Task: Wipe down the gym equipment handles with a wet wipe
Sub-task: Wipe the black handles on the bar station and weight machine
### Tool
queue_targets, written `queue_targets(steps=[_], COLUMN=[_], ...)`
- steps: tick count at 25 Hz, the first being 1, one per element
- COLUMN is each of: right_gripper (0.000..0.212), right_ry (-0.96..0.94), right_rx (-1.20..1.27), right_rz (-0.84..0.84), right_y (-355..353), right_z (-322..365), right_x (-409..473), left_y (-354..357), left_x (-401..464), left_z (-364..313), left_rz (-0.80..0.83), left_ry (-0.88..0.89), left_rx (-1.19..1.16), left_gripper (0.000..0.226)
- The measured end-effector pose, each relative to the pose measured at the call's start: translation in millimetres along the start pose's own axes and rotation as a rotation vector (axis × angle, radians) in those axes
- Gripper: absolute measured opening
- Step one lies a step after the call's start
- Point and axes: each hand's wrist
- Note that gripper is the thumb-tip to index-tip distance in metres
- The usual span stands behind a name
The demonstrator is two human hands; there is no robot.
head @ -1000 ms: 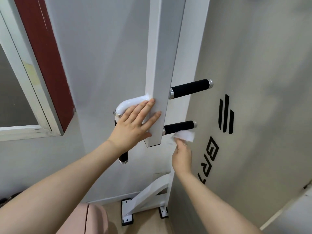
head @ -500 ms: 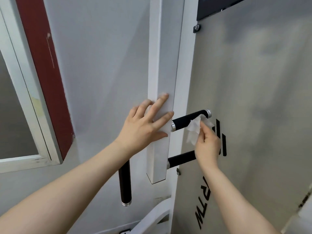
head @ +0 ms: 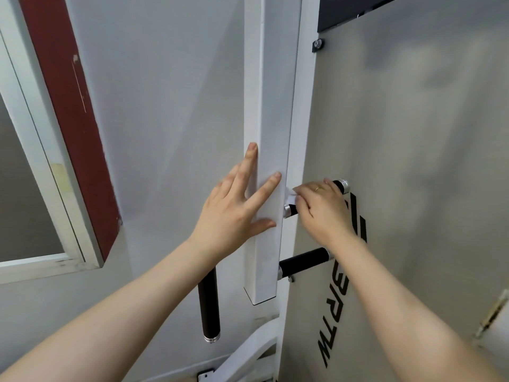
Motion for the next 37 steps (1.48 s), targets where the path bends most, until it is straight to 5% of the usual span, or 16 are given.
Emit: queue_targets(steps=[3, 7, 11, 15, 20, 26, 33, 37], right_gripper=[0.040, 0.042, 0.034, 0.034, 0.028, 0.035, 0.021, 0.009], right_ry=[-0.187, 0.008, -0.252, -0.026, -0.276, 0.100, 0.956, 1.263], right_rx=[0.057, 0.129, 0.095, 0.128, 0.260, 0.448, 1.153, 1.425], right_rz=[0.029, -0.146, -0.082, -0.295, -0.312, -0.464, -0.599, -0.452], right_y=[9, 11, 23, 27, 34, 51, 23, 6], right_z=[-1, -7, -7, -15, -11, -3, 8, 8], right_x=[-6, 1, -7, 0, -13, -40, -7, 10], left_y=[3, 2, 5, 4, 1, 3, 6, 7], left_x=[-2, -1, -1, -2, -4, -2, -3, -2], left_z=[3, 8, 10, 12, 15, 14, 14, 14], left_rz=[-0.009, -0.001, -0.014, 0.022, 0.026, 0.020, 0.041, 0.053], left_ry=[-0.007, 0.010, 0.016, 0.026, 0.025, 0.040, 0.015, -0.004], left_rx=[-0.002, -0.014, -0.018, -0.037, -0.034, -0.086, -0.088, -0.095], left_gripper=[0.085, 0.087, 0.084, 0.090, 0.087, 0.088, 0.090, 0.090])
Point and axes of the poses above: each hand's wrist, its own x-axis towards the middle knuckle, its own y-axis out of the palm, z = x × y, and after that the axes turned 7 degrees about y, right-handed
